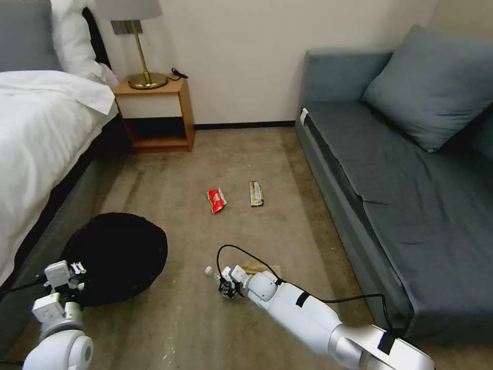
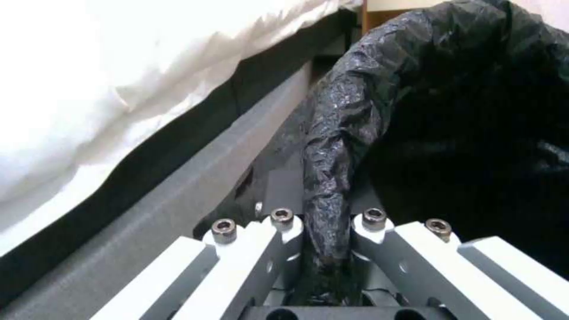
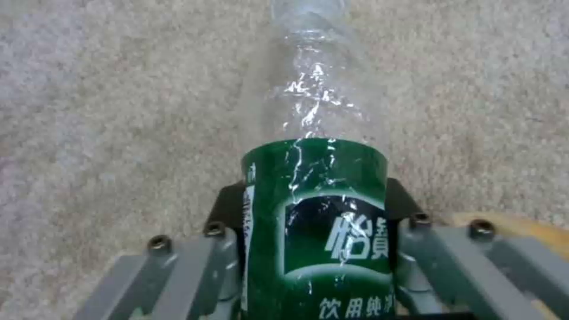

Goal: Pick up the trash bin, then pick up the garbage on the floor and place it into the trash bin.

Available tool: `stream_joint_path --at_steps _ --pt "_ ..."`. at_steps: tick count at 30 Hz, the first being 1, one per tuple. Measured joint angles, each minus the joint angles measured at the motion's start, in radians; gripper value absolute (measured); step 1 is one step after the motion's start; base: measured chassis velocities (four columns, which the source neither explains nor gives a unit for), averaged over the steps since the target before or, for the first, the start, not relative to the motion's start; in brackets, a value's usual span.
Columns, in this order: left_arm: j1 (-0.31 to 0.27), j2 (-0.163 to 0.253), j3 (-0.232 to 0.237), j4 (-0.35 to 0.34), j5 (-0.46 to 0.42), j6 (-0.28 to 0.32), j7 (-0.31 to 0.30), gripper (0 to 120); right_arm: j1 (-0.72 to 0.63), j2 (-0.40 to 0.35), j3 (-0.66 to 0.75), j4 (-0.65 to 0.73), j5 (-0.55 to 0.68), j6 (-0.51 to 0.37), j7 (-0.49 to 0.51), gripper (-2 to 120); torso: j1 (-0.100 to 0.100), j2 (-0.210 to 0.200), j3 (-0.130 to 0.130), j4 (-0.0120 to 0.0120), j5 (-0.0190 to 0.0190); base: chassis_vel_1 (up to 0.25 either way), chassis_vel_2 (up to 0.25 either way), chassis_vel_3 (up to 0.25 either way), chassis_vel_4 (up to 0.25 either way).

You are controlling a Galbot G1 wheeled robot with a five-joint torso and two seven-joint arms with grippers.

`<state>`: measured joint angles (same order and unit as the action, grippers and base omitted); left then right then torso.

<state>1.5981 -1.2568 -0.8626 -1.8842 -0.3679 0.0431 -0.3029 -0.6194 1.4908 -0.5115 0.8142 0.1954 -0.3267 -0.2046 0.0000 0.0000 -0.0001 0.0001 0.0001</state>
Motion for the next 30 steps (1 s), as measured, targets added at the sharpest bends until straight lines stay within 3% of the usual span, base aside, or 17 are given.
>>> stream_joint_path --at_steps 5,11,17,25,30 --pt "0.006 -0.001 0.0 0.0 0.001 -0.005 0.0 5 -0.007 -0.02 0.019 0.027 -0.006 0.013 0.0 26 0.0 0.0 0.0 -0.0001 -0.0001 0.0 0.0 0.0 0.0" --pt "0.011 0.0 0.0 -0.003 0.001 -0.01 0.0 5 -0.016 -0.052 0.045 0.121 -0.016 0.033 0.013 26 0.0 0.0 0.0 -0.0002 -0.0001 0.0 0.0 0.0 0.0" --pt "0.011 0.008 -0.001 -0.012 0.0 -0.014 0.001 5 -0.022 -0.09 0.072 0.31 -0.002 0.077 0.044 26 0.0 0.0 0.0 -0.0002 -0.0002 0.0 0.0 0.0 0.0" --pt "-0.001 -0.003 0.017 0.001 0.014 -0.024 0.001 5 0.006 -0.052 0.092 0.486 0.121 0.157 0.154 26 0.0 0.0 0.0 0.0 -0.0002 0.0 0.0 0.0 0.0" --pt "-0.011 -0.01 0.027 -0.002 0.023 -0.023 0.001 5 0.012 -0.017 0.075 0.508 0.161 0.207 0.161 26 0.0 0.0 0.0 -0.0002 -0.0003 0.0 0.0 0.0 0.0"
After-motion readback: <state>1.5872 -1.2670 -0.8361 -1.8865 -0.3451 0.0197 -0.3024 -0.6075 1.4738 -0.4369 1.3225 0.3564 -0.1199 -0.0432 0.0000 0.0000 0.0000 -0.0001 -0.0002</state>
